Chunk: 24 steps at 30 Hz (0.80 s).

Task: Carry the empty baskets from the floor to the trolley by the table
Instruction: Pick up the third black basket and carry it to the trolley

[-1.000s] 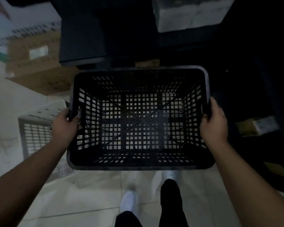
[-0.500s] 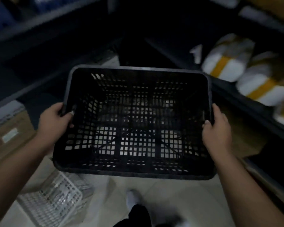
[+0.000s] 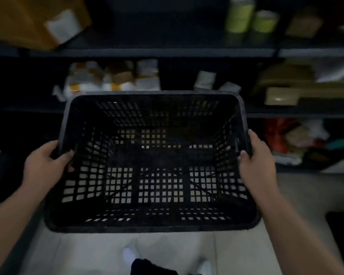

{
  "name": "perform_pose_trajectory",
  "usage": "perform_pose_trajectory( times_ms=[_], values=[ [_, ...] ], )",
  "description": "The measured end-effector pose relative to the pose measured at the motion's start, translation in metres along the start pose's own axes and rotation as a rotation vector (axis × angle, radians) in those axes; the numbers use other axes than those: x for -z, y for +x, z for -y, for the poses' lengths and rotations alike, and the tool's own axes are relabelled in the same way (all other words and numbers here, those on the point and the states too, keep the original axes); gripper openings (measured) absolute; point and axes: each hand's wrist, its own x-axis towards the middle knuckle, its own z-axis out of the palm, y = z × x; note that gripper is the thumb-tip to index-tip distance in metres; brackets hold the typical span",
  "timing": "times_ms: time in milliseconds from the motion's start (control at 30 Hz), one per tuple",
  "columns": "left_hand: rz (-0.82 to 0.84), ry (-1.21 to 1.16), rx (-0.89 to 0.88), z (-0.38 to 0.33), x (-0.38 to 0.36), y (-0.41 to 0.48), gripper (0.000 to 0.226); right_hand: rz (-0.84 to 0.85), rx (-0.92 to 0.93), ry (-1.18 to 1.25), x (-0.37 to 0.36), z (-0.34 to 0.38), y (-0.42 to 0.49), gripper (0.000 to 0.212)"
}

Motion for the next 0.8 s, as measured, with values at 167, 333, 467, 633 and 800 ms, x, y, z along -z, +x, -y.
perform_pose_trajectory(
  times_ms=[167, 333, 467, 633, 800],
  values=[
    [0.225, -0.017, -0.173, -0.114, -0.136, -0.034, 0.017, -0.162, -0.236, -0.052, 0.124, -0.117, -0.024, 0.057],
    [0.448, -0.029, -0.335, -0.2, -0.248, -0.077, 0.022, -0.405, -0.41, -0.022, 0.215, -0.198, -0.074, 0.058],
    [0.645, -0.019, -0.505, -0.277, -0.327, -0.111, 0.029, -0.632, -0.583, -0.042, 0.262, -0.237, -0.125, 0.057],
    [0.863, -0.061, -0.61, -0.359, -0.415, -0.16, 0.038, -0.834, -0.741, -0.139, 0.295, -0.261, -0.178, 0.057],
    [1.013, -0.086, -0.673, -0.42, -0.471, -0.223, 0.056, -0.946, -0.866, -0.138, 0.316, -0.279, -0.234, 0.053]
  ],
)
